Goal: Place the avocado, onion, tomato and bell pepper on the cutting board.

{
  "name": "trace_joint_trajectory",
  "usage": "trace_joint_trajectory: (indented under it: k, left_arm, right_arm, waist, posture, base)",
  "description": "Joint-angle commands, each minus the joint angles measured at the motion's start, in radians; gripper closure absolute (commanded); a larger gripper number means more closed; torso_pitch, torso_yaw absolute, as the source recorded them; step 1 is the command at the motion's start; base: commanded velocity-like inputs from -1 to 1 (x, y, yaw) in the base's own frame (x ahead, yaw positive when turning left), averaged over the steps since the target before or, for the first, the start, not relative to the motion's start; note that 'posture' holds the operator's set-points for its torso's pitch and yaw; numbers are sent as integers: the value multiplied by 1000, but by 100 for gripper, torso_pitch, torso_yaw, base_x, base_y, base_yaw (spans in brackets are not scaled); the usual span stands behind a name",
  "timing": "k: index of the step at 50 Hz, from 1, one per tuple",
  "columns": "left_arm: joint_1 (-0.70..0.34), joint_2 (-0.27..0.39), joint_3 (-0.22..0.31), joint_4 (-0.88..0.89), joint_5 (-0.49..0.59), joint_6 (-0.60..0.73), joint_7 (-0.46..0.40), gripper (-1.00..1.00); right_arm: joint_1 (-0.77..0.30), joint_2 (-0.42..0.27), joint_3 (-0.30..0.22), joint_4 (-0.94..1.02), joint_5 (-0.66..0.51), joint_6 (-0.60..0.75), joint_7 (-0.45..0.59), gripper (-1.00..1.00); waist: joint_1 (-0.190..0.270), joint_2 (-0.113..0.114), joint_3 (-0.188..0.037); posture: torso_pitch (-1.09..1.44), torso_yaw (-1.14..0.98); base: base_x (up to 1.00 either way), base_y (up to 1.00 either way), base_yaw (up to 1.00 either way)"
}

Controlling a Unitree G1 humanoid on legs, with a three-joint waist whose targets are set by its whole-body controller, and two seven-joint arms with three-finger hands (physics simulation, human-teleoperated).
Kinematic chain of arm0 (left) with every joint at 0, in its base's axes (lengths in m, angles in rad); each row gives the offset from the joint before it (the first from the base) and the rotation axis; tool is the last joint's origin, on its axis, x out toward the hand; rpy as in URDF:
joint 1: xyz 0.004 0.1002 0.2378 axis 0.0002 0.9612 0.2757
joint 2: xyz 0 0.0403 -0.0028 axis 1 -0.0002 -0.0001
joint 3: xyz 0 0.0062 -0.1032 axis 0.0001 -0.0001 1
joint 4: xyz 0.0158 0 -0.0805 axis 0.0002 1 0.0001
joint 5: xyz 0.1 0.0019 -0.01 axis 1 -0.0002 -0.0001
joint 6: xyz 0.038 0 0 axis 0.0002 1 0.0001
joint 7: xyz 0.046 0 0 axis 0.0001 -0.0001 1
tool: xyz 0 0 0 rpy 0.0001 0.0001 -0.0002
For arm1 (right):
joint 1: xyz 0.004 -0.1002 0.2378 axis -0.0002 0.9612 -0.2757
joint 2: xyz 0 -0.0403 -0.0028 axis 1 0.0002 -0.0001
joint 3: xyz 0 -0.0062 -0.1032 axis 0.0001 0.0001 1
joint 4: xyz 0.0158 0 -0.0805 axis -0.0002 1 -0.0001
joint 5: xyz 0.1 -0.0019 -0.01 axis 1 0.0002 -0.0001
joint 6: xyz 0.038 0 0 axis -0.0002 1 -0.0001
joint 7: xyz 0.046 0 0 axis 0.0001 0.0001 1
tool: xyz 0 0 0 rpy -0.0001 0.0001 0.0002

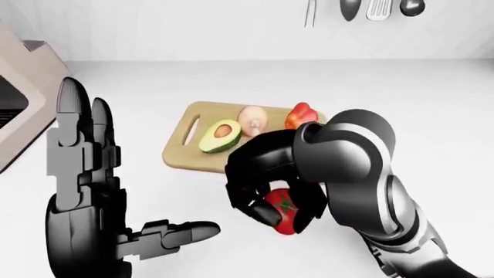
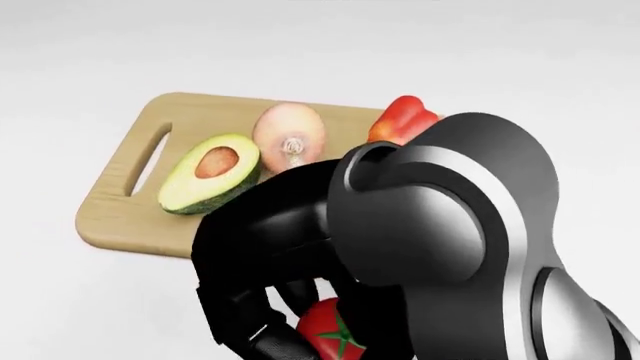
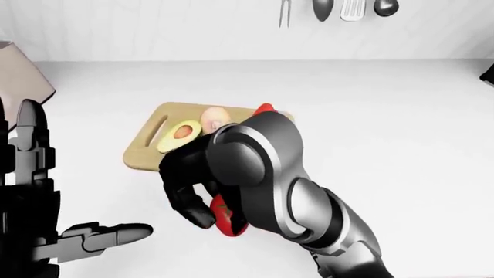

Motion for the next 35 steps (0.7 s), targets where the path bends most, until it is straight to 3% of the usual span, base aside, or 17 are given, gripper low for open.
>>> trace_joint_trajectory:
  k: [1, 8, 14, 21, 24, 30, 35]
  left_arm:
    - [-8, 0, -4, -33, -2, -22, 4, -100]
    - [-9, -1, -3, -33, -3, -22, 3, -100]
    - [-9, -1, 1, -33, -6, -23, 2, -100]
    - [-8, -2, 0, -33, -5, -25, 0, -100]
    - [-9, -3, 0, -33, -5, -25, 0, -100]
    - [-7, -4, 0, -33, -4, -27, 0, -100]
    - [-5, -5, -2, -33, -1, -28, 0, -100]
  right_arm:
    - [-10, -10, -25, -11, -11, -4, 0, 100]
    - [-58, 27, -61, 4, -19, -20, 0, 100]
    - [-175, 102, -164, 68, -46, -86, 0, 100]
    - [-311, 29, -239, 170, 5, -123, 0, 100]
    - [-352, 2, -304, 267, 8, -198, 0, 100]
    - [-331, -1, -402, 371, -38, -321, 0, 100]
    - [-261, 81, -479, 384, -104, -405, -12, 100]
  waist:
    - [-6, 16, -8]
    - [-9, 20, -5]
    - [-15, 32, 0]
    - [-17, 37, 9]
    - [-20, 36, 9]
    - [-21, 33, 9]
    - [-22, 33, 7]
  posture:
    - [0, 0]
    - [0, 0]
    - [0, 0]
    - [0, 0]
    - [0, 0]
    - [0, 0]
    - [0, 0]
  base:
    - [0, 0, 0]
    - [0, 0, 0]
    - [0, 0, 0]
    - [0, 0, 0]
    - [0, 0, 0]
    - [0, 0, 0]
    - [0, 0, 0]
